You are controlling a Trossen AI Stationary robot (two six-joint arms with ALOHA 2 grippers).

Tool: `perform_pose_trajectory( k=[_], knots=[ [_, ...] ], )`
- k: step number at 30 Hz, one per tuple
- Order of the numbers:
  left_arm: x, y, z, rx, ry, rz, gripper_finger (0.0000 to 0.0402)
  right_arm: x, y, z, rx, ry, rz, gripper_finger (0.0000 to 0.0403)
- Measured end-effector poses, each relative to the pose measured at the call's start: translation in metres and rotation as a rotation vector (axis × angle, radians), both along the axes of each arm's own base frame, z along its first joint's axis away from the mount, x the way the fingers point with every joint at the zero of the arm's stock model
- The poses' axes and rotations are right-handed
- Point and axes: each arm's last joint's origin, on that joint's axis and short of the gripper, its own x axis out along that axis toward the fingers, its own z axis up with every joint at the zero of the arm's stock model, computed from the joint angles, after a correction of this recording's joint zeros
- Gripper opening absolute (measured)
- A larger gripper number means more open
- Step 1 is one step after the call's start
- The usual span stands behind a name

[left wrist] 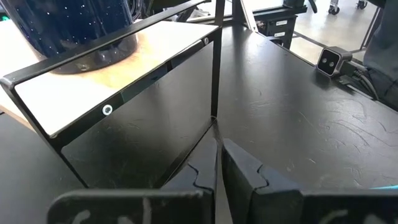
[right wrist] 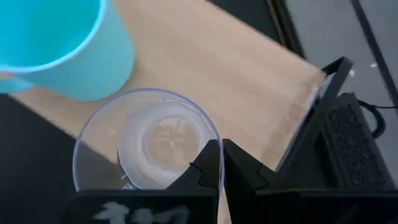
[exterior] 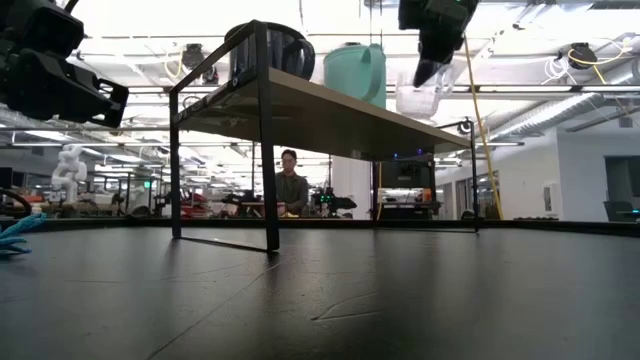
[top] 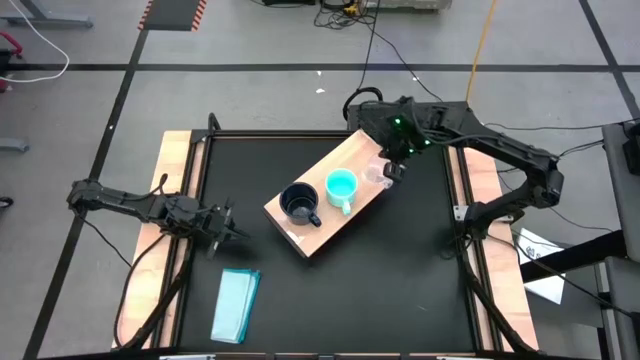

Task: Stack small to large cups/mugs on shelf
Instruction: Put the transparent cup on the shelf

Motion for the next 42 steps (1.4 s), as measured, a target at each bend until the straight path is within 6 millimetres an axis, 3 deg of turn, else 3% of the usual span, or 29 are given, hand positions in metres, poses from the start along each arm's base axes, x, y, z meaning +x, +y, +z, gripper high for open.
perform_pose_trajectory(
  k=[13,25,42],
  knots=[
    [0.000,0.000,0.000,0.001,0.005,0.000,0.0026,0.017,-0.014,0.003,-0.012,-0.001,-0.020,0.0000],
    [0.000,0.000,-0.001,0.002,0.006,0.000,0.0026,0.012,-0.030,0.001,0.000,0.037,-0.067,0.0000],
    [0.000,0.001,-0.001,0.008,0.005,0.025,0.0026,0.017,-0.037,-0.008,0.001,0.076,-0.043,0.0000]
  ],
)
